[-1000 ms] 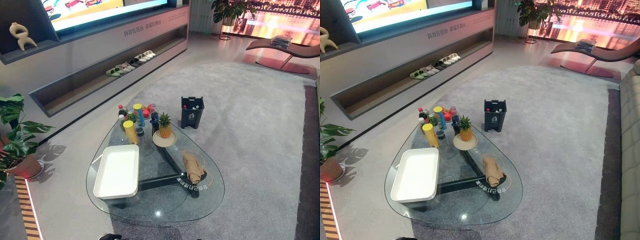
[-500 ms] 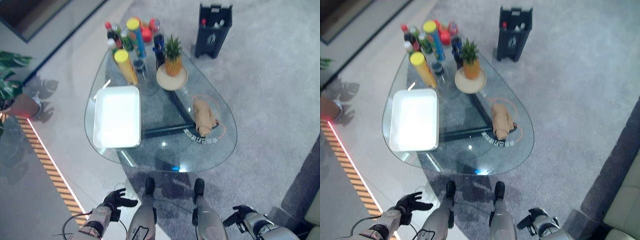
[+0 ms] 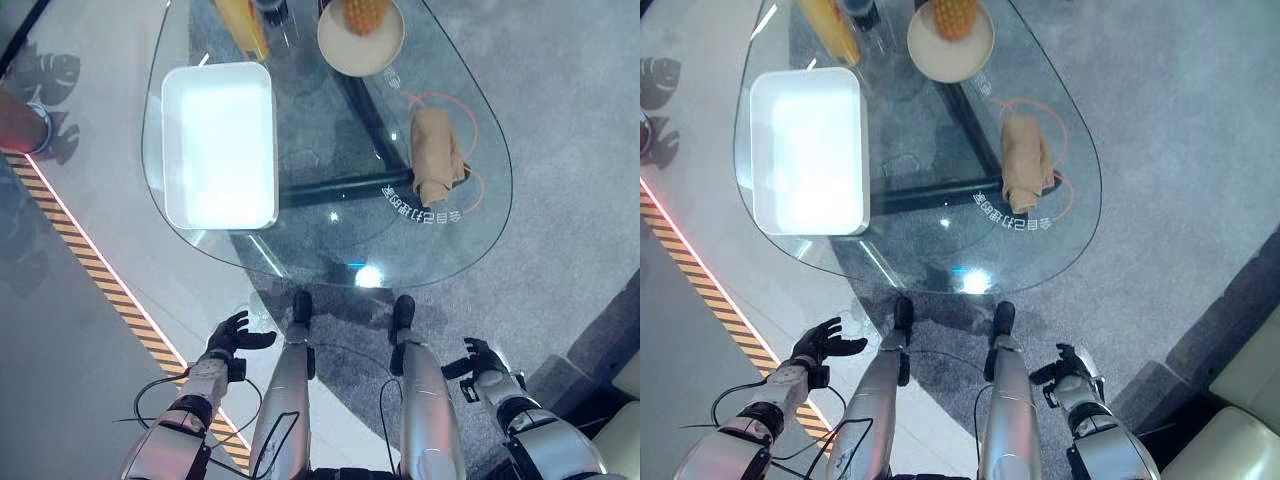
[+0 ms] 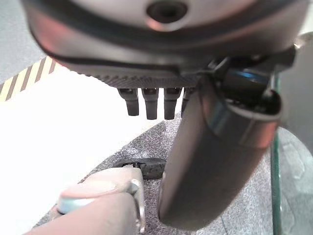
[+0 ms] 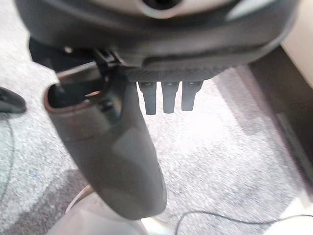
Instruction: Wipe the table with a cloth and put it in the basket.
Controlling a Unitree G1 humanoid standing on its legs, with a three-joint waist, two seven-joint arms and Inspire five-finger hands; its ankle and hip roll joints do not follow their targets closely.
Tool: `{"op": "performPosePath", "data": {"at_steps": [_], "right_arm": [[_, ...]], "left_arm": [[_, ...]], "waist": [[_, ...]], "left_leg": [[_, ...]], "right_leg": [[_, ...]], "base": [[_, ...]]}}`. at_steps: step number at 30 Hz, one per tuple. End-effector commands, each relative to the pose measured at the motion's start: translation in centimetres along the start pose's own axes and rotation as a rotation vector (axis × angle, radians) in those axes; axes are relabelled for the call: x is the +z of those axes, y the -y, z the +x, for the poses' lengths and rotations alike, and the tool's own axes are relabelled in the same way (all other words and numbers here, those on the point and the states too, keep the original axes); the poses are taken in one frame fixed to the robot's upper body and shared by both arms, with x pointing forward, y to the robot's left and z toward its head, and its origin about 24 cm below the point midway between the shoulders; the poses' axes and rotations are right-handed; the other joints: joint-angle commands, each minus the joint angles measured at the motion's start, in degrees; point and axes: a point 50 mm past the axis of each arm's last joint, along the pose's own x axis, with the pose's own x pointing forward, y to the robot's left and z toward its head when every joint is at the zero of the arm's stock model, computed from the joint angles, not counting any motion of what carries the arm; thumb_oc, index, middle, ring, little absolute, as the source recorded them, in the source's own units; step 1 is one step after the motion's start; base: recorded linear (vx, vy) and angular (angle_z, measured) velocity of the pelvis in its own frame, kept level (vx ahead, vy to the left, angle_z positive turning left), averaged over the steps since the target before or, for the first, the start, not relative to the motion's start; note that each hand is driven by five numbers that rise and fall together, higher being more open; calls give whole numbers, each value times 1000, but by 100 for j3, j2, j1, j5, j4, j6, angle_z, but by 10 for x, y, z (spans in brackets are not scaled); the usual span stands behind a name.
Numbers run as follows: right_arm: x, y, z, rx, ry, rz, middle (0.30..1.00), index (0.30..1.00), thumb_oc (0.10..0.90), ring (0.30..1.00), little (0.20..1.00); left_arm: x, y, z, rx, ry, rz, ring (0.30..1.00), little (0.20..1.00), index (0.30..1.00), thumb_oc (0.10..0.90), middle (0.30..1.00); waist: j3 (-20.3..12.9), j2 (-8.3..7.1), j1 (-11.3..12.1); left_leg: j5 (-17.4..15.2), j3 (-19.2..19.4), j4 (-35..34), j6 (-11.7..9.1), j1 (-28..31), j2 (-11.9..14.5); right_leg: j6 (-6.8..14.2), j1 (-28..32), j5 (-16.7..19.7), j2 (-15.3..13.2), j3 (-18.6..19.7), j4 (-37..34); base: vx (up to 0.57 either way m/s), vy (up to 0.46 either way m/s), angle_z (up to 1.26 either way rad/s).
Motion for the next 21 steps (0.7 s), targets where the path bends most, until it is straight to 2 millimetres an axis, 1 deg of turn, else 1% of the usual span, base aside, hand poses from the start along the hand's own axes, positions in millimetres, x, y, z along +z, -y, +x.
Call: {"op": "performPosePath", "data": {"at_steps": [1, 11, 15, 19, 21], "right_arm": [[-26, 17, -1, -106, -45, -21, 900, 900, 800, 900, 900], [-22, 23, -1, -179, 1, 9, 900, 900, 800, 900, 900], [-16, 26, -1, -219, 38, 78, 900, 900, 800, 900, 900], [-2, 32, -1, -270, 109, 166, 900, 900, 800, 900, 900], [14, 40, -1, -321, 171, 263, 900, 900, 800, 900, 900]], "left_arm": [[-10, -24, -4, 90, 6, -79, 900, 900, 900, 800, 900], [-7, -33, -5, 120, 25, -119, 900, 900, 900, 800, 900], [-12, -31, -6, 116, 18, -119, 900, 900, 900, 800, 900], [-12, -32, -6, 116, 20, -116, 900, 900, 900, 800, 900], [-10, -32, -5, 118, 19, -113, 900, 900, 900, 800, 900]], "waist": [[-18, -46, -110], [-18, -49, -110], [-18, -32, -113], [-18, -53, -103], [-18, -88, -94]], "left_leg": [[-122, -4, 620, 398, -499, -337], [-238, -1, 963, 398, -882, -283], [-252, -21, 1049, 380, -973, -305], [-256, -19, 1043, 370, -986, -308], [-246, -40, 1041, 344, -972, -311]], "right_leg": [[-207, -162, 52, 391, 93, 106], [-297, -526, -105, 454, 76, 503], [-326, -595, -121, 478, 72, 568], [-334, -579, -129, 490, 58, 529], [-337, -543, -128, 510, 39, 523]], "base": [[-9, -10, -7], [2, -17, -4], [0, 0, 0], [1, -8, 0], [23, -35, 1]]}}
